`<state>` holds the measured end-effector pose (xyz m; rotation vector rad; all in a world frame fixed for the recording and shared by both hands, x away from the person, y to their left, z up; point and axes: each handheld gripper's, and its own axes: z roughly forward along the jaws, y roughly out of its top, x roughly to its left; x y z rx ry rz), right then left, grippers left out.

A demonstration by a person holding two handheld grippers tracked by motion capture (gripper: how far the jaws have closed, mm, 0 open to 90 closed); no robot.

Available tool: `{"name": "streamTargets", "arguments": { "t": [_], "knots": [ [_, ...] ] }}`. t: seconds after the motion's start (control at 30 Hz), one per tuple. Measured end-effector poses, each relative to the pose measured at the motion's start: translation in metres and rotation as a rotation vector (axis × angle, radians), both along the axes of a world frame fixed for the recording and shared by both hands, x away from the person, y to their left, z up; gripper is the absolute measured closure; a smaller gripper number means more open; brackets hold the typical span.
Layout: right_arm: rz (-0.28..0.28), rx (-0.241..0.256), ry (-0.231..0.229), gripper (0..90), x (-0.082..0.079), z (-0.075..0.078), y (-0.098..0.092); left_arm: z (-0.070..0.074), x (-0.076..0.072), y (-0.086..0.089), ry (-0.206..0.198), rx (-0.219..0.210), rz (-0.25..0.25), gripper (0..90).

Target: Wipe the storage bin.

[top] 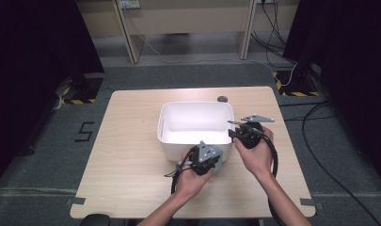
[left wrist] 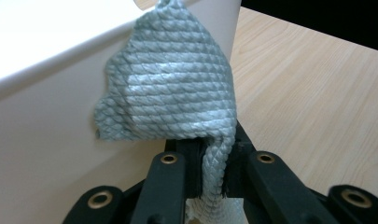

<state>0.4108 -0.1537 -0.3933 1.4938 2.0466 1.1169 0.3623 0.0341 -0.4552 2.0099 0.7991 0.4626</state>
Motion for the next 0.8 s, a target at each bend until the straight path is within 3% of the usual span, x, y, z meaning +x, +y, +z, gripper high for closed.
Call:
{"name": "streamTargets", "arguments": {
  "t": [0.8],
  "knots": [
    [0.008,0.000,0.030,71.3,-0.0026,0.0053,-0.0004,0.0077,0.0004,0.0034,0.005,-0.004,0.009,81.1]
  ]
}}
